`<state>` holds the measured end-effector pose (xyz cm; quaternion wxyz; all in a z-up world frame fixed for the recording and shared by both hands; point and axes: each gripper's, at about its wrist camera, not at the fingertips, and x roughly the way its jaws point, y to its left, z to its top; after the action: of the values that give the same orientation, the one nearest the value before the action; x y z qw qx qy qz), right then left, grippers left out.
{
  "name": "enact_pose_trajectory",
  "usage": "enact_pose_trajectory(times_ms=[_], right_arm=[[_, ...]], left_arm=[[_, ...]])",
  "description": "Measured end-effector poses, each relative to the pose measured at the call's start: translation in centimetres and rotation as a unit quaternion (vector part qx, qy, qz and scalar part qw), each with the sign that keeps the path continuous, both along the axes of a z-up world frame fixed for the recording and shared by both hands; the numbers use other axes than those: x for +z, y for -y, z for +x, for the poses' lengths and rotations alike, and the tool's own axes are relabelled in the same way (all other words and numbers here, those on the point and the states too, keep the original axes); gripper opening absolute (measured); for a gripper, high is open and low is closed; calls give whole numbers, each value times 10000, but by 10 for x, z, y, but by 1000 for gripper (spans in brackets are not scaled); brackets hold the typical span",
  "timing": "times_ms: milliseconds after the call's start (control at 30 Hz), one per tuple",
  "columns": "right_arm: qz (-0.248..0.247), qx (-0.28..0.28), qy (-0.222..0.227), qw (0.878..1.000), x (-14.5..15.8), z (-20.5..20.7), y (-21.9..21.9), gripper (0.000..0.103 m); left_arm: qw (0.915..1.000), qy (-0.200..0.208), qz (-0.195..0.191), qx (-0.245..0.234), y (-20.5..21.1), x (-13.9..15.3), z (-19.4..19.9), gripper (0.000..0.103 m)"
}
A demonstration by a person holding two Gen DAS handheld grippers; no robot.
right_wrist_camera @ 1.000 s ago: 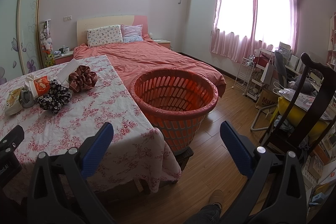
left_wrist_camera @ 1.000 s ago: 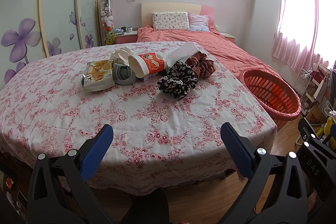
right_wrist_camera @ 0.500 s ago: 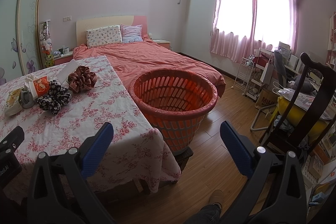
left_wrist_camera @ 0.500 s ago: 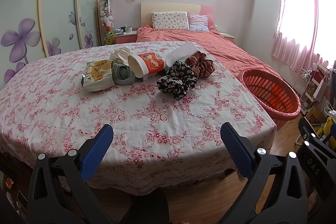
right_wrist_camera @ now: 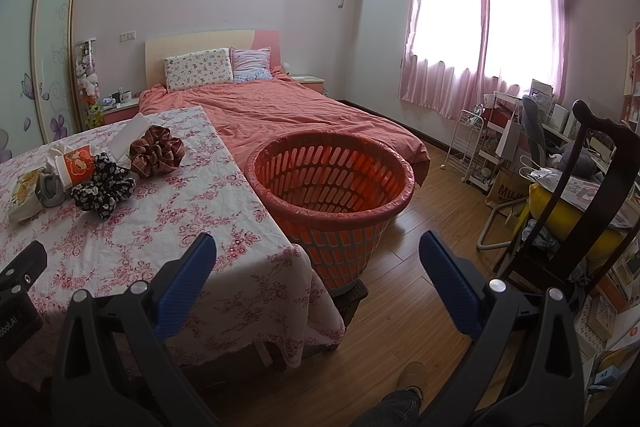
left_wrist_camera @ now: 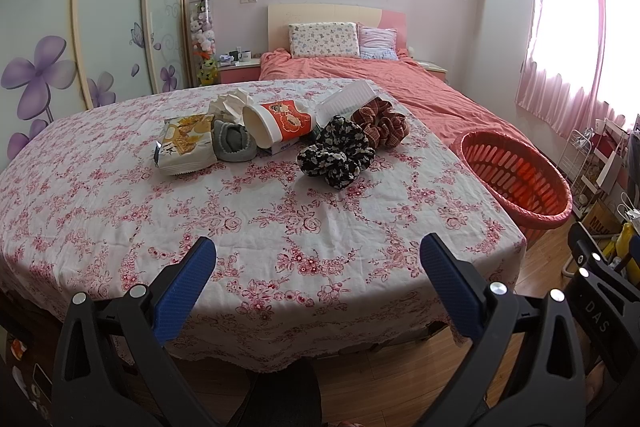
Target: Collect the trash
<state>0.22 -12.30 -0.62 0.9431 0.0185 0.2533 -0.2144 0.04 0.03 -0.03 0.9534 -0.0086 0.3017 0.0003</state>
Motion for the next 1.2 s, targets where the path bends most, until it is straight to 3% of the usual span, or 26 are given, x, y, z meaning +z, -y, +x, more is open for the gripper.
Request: enact_pose_trajectory(times_ms=[667,867,1200], right_arm=[[-7,155,-71,9999,-2,16,-10,99],[97,541,-134,9984,-4,37,-28,99],[243,1434,-143,9893,-1,92,-87,99]], left_arm=[[10000,-24,1,64,5,-4,0,101],[9993,-20,2,366,-28,-3,16,101],[9955,-219,-403,824,-96,-10,41,101]])
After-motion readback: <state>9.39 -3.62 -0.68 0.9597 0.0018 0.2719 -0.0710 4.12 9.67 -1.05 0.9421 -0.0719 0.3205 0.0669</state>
